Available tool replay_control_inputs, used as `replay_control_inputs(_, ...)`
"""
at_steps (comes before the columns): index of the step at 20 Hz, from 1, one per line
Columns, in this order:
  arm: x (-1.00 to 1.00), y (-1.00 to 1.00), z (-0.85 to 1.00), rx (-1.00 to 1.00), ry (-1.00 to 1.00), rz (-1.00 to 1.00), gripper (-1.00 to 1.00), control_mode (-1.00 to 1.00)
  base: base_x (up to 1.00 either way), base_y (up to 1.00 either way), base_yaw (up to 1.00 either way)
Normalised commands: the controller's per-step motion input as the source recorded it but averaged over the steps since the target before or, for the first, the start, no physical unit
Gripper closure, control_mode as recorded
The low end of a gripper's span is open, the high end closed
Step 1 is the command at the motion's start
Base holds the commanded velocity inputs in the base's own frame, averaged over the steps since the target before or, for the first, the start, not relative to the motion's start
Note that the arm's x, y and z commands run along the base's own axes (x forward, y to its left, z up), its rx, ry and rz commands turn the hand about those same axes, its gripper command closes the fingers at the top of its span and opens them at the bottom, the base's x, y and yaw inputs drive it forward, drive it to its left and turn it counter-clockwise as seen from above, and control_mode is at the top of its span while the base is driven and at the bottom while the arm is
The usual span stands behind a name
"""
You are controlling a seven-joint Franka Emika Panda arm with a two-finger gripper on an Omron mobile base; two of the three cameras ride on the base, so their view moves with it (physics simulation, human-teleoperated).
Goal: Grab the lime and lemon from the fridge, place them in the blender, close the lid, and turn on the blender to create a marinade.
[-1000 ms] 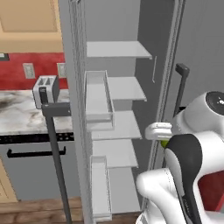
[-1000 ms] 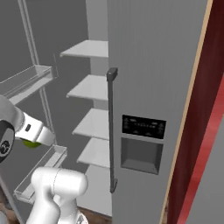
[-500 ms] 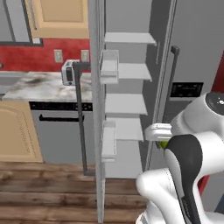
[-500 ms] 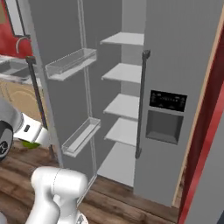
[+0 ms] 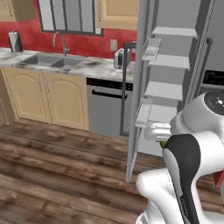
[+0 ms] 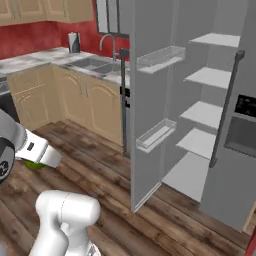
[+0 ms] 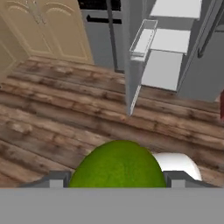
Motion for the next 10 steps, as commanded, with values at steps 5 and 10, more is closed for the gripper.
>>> replay_control_inputs(5, 0.00, 0.00, 0.00, 0.00, 0.00, 0.00, 1.00, 1.00, -0.86, 0.59, 0.58)
replay_control_inputs(10, 0.00, 0.00, 0.00, 0.00, 0.00, 0.00, 1.00, 1.00, -0.86, 0.83, 0.57)
